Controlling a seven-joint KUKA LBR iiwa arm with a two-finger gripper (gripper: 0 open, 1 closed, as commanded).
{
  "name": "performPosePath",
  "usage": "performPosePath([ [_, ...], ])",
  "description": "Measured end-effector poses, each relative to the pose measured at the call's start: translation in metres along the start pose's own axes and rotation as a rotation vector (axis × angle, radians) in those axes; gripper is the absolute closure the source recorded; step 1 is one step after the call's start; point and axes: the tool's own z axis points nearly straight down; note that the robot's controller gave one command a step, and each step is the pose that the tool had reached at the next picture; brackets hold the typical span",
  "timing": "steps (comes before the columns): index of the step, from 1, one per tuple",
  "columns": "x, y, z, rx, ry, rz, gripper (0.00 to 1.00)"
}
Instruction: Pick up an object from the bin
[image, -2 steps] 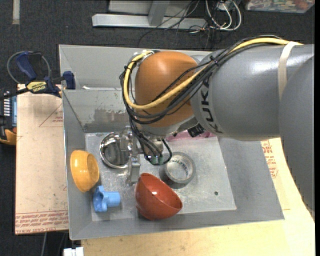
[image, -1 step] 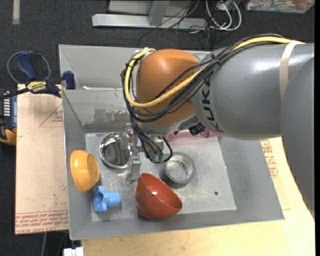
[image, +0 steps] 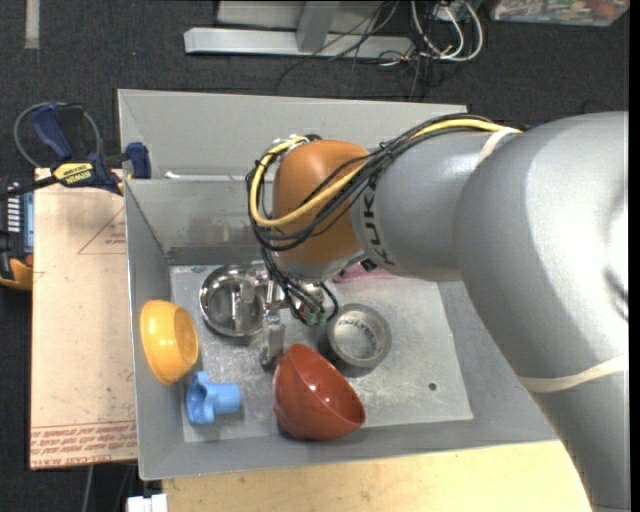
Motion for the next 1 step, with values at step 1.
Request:
performPosePath([
  [1,-0.0066,0.0027,0.0016,-0.004,-0.012,-0.213,0.00],
])
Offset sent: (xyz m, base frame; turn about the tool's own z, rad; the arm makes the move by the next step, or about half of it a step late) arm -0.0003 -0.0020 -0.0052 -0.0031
